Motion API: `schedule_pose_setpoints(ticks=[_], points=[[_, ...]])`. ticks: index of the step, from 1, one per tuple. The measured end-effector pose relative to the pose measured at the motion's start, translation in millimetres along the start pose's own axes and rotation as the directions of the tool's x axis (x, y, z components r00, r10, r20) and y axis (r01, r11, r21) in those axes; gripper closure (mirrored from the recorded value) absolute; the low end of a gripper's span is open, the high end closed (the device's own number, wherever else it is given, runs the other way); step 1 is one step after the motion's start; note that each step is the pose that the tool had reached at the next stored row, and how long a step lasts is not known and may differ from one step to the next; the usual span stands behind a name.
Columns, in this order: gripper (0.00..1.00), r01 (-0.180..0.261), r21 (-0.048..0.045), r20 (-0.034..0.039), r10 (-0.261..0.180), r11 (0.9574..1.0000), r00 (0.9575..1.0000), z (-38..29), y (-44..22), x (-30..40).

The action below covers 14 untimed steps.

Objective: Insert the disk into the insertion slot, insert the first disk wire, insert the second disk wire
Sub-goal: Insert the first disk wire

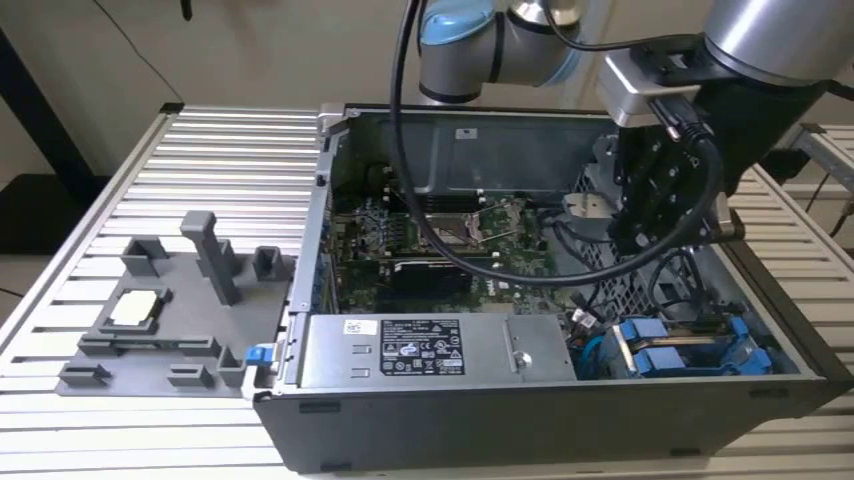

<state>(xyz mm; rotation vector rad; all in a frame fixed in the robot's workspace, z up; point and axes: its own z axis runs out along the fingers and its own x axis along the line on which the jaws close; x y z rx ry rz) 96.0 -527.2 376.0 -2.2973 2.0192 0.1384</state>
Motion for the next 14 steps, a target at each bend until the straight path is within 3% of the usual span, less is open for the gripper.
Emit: schedule_pose_setpoints(ticks=[2,3,6,11,12,14], points=[[0.72,0.013,0.0074,0.0037,-0.013,0.9999,0.9999,0.4,0.0,0.4],[0.66,0.021,0.0124,0.0069,-0.021,0.9997,0.9998,0.6,0.1,0.5],[0.66,0.041,0.0263,0.0194,-0.041,0.9988,0.999,1.2,0.0,0.7],[0.66,0.07,0.0326,0.0595,-0.072,0.997,0.9956,4.0,3.6,1.5],[0.66,0.077,0.0331,0.0658,-0.079,0.9965,0.9947,4.4,4.5,1.6],[0.66,0.082,0.0336,0.0711,-0.084,0.9961,0.9939,4.3,7.0,3.7]])
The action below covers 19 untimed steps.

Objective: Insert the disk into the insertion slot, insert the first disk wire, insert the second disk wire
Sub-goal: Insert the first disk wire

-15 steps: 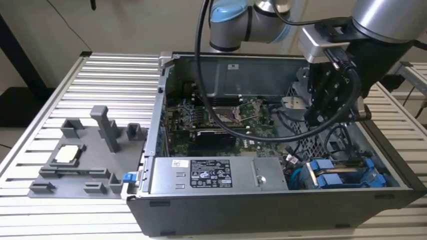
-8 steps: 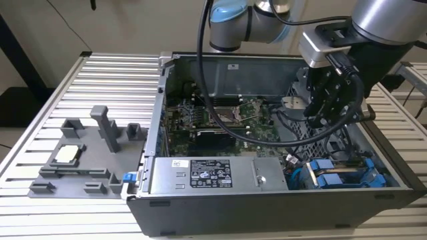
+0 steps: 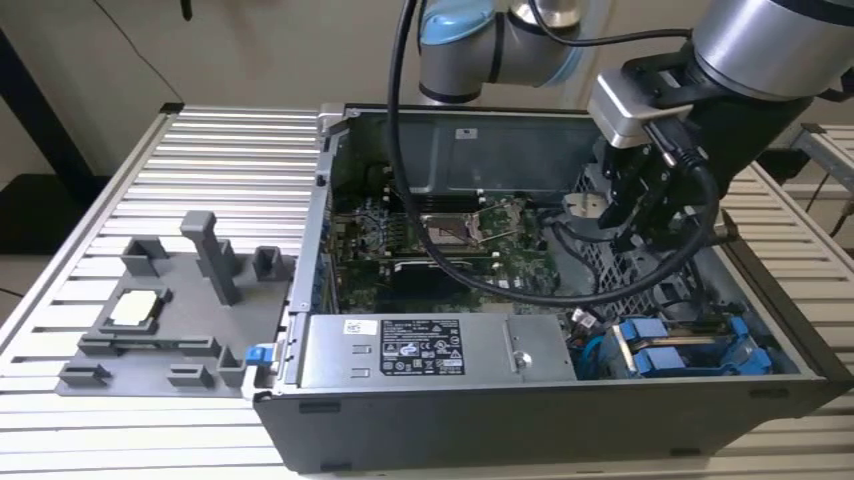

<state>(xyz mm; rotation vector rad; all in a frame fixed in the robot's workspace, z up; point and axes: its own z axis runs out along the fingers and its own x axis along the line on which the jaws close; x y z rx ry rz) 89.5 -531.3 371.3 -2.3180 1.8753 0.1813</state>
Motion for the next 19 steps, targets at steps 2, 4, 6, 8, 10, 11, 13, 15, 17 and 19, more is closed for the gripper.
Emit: schedule_pose_setpoints(ticks=[2,4,6,8,10,11,13,15,17,19], points=[[0.66,0.002,0.0008,0.0044,-0.002,1.0,1.0,-0.7,2.4,3.1],[0.66,0.002,0.0025,0.0128,-0.002,1.0,0.9999,-1.3,3.5,6.6],[0.66,0.002,0.0045,0.0209,-0.002,1.0,0.9998,-0.9,3.9,8.0],[0.66,0.002,0.0084,0.0322,-0.003,1.0,0.9995,0.2,4.0,8.5],[0.66,0.003,0.012,0.0445,-0.003,0.9999,0.999,0.8,4.0,8.8],[0.66,0.003,0.0128,0.0482,-0.003,0.9999,0.9988,0.8,4.1,9.0],[0.68,0.003,0.0133,0.0507,-0.003,0.9999,0.9987,0.7,4.1,9.0],[0.68,0.003,0.0135,0.0516,-0.003,0.9999,0.9987,0.8,4.1,9.2],[0.75,0.003,0.0134,0.0515,-0.003,0.9999,0.9987,0.7,4.1,9.3],[0.75,0.003,0.0134,0.0515,-0.003,0.9999,0.9987,0.7,4.1,9.3]])
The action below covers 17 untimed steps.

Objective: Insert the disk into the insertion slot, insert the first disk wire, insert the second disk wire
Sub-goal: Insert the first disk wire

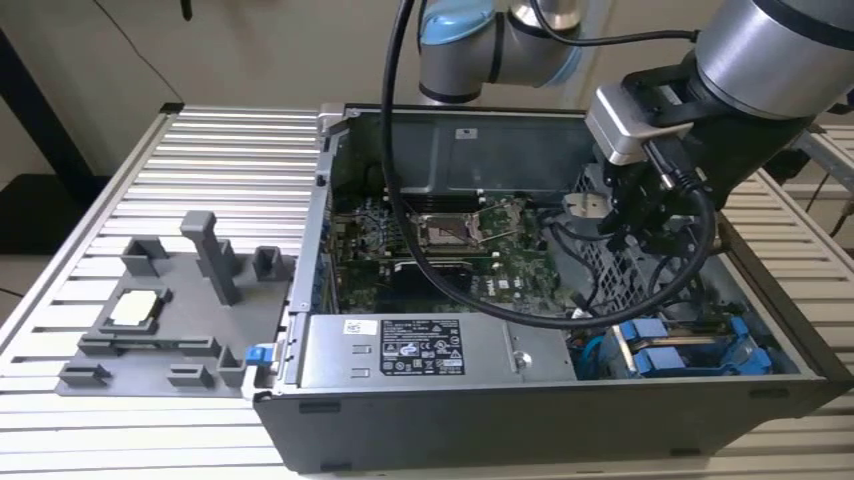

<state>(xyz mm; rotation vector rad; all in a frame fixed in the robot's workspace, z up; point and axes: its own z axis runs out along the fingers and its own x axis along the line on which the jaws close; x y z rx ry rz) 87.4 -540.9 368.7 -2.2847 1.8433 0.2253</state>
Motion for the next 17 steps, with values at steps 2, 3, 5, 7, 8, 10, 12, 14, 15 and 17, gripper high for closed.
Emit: schedule_pose_setpoints(ticks=[2,3,5,7,8,10,12,14,15,17], points=[[0.78,0.0,-0.0002,0.0002,0.0,1.0,1.0,0.1,0.0,0.0],[0.78,0.0,-0.0003,0.0002,0.0,1.0,1.0,0.0,0.0,0.0],[0.85,0.0,-0.0004,0.0002,0.0,1.0,1.0,0.0,0.0,0.0],[0.85,0.0,-0.0005,0.0002,0.0,1.0,1.0,0.0,0.0,0.0],[0.85,0.0,-0.0008,0.0002,0.0,1.0,1.0,0.0,0.0,0.0],[0.82,0.0,-0.0021,0.0003,0.0,1.0,1.0,-0.1,-0.2,0.1],[0.76,0.0,-0.0026,0.0005,0.0,1.0,1.0,-0.1,-2.1,0.6],[0.76,-0.001,-0.0036,0.0009,0.001,1.0,1.0,-0.1,-6.0,1.3],[0.7,-0.001,-0.005,0.0011,0.001,1.0,1.0,-0.4,-7.6,1.6],[0.7,-0.002,-0.0099,0.0019,0.002,0.9999,1.0,-3.0,-10.0,1.4]])
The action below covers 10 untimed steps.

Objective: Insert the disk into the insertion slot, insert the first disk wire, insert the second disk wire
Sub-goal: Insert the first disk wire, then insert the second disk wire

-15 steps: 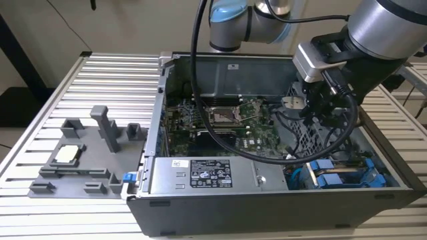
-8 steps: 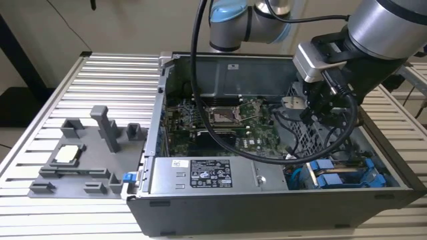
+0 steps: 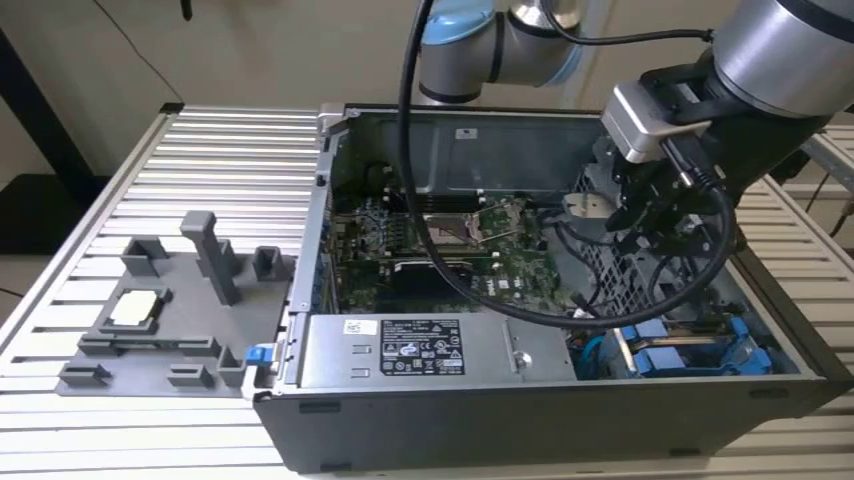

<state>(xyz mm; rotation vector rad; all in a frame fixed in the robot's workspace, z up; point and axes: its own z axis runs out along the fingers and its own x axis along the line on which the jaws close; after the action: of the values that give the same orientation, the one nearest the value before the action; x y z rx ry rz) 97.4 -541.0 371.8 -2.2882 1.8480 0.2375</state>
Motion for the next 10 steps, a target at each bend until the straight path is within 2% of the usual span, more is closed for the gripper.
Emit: schedule_pose_setpoints(ticks=[2,7,10], points=[[0.7,-0.001,-0.0042,0.0012,0.001,1.0,1.0,-5.9,-0.4,-1.4],[0.7,-0.001,-0.0043,0.0012,0.001,1.0,1.0,0.6,-0.2,0.3],[0.7,-0.002,-0.006,0.0013,0.002,1.0,1.0,0.8,-0.2,0.3]])
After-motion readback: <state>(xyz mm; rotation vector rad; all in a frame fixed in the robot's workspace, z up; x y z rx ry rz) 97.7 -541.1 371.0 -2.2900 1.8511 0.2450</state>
